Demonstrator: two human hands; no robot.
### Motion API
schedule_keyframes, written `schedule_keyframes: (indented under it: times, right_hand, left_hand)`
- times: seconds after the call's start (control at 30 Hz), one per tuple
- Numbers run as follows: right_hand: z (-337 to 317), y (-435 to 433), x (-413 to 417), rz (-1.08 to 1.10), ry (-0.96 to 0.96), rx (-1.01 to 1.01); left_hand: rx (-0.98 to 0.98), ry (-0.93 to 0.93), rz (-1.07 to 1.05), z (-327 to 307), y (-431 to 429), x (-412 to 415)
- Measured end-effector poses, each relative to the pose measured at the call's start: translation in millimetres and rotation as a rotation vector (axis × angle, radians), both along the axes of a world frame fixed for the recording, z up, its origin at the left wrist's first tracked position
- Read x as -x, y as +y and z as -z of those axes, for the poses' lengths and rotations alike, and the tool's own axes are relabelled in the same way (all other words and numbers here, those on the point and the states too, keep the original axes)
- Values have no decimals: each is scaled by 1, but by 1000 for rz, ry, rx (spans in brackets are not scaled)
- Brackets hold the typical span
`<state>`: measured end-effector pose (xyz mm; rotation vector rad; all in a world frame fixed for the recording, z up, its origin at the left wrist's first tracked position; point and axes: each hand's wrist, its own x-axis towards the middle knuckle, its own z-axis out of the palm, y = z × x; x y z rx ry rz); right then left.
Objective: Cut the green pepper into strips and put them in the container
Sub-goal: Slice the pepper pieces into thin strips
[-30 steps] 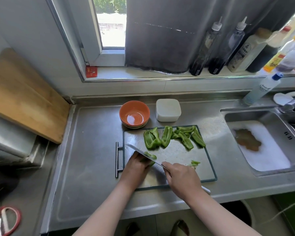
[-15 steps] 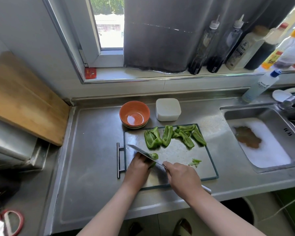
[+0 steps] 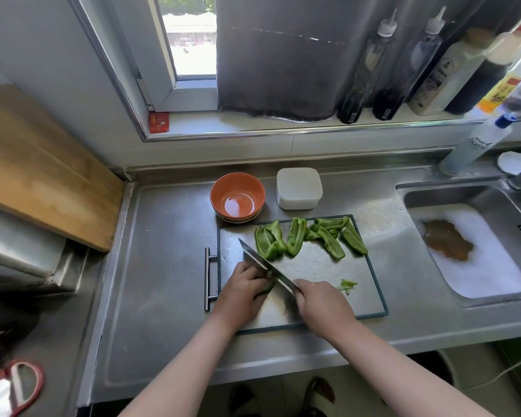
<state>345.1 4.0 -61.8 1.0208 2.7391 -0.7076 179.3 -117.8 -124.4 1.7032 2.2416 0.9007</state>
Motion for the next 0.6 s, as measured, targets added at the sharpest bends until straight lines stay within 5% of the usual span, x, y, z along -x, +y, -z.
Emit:
schedule_keyframes:
  times: [0.6]
  right_hand:
    - [-17, 34, 9, 68, -83, 202]
  left_hand:
    - [135, 6, -177, -10, -11, -10]
